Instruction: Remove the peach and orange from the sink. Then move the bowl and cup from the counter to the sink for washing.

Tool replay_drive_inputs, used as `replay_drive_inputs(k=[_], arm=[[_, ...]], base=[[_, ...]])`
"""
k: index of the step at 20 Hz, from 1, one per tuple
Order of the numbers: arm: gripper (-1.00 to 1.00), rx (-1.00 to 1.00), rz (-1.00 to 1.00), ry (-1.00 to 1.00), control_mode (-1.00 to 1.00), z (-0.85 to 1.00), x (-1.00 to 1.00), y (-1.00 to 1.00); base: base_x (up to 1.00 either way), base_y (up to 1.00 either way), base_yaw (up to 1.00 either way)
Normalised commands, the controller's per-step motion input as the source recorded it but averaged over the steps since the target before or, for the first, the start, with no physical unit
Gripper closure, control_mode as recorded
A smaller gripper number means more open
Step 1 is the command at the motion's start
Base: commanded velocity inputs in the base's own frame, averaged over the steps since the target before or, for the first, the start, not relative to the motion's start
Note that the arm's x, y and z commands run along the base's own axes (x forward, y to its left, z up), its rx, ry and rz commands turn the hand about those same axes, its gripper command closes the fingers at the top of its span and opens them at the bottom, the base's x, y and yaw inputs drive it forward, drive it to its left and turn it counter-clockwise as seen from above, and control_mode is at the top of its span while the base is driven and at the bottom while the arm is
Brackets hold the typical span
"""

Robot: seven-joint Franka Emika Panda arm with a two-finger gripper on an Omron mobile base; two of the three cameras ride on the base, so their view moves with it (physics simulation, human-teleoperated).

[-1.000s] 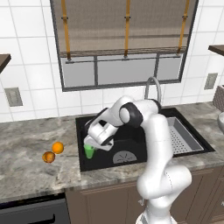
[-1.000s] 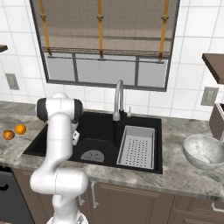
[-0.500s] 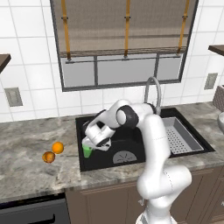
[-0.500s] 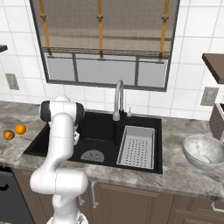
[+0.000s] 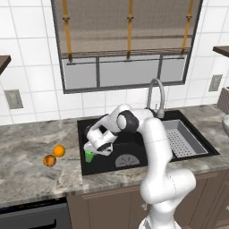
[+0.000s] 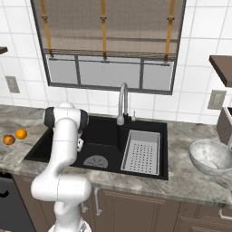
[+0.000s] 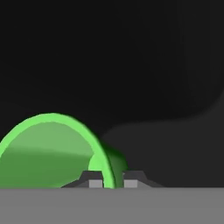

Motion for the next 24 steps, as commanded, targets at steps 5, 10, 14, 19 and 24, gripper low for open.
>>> replay_drive_inputs(k=[5, 10, 14, 19, 24], arm=[[1.00, 0.00, 0.00, -0.04, -1.00, -0.22, 0.13, 0.07], [1.00, 0.00, 0.01, -0.05, -1.00, -0.16, 0.09, 0.08], [-1.00, 0.00, 0.00, 0.00, -1.00, -0.02, 0.00, 0.09], [-1.00, 0.00, 0.00, 0.00, -1.00, 0.01, 0.00, 0.06], [-1.00, 0.00, 0.00, 0.00, -1.00, 0.09, 0.00, 0.06]], base=[[0.00, 0.00, 0.00], [0.00, 0.00, 0.00], [0.00, 0.00, 0.00], [0.00, 0.00, 0.00], [0.00, 0.00, 0.00]])
